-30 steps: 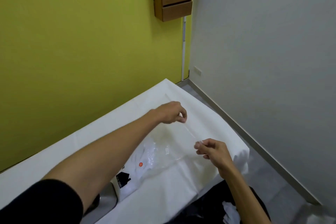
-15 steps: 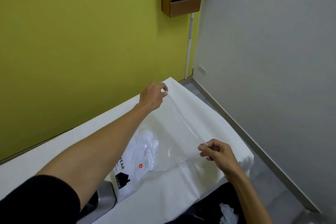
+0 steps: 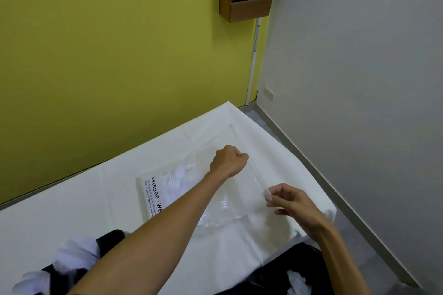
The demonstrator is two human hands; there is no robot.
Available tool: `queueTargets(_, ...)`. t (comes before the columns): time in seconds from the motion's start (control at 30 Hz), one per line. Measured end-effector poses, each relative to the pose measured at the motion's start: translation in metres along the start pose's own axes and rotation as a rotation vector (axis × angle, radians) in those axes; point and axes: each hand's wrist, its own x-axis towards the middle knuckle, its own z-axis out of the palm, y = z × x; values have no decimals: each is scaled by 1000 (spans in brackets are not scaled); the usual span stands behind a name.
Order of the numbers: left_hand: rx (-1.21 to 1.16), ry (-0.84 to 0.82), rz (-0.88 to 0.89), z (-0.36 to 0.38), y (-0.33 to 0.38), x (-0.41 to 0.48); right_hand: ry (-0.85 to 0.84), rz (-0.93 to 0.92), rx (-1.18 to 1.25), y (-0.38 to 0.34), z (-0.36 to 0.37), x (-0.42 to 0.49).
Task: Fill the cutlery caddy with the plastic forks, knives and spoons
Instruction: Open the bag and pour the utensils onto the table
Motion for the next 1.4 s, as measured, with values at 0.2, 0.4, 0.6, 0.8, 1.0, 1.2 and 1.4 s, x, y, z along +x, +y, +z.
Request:
queueTargets(0.2,-9,16,23,-10,8,-8,134,-148,-178,-49,20,29)
queueTargets(0.4,-16,58,21,-39,10,-19,206,-66,-805,-58,19,74)
queueTargets(0.6,-89,68,-7,-53,14,-22,212,-284,-410,-106,32,69)
queueTargets(0.8,-266,91,-4,-65,19,-30,-252,262,-373,-87,59,93)
queueTargets(1.0,-564,2,-58,-74,-20,-55,-493,222,-406,-87,73,110)
queueTargets(1.2,-510,522,-311,-62,-105,-61,-726,260,-482,-79,87,113)
queueTargets(1.4,-364,687,-612,-47,-139,-66,-733,367,-538,-60,112,114)
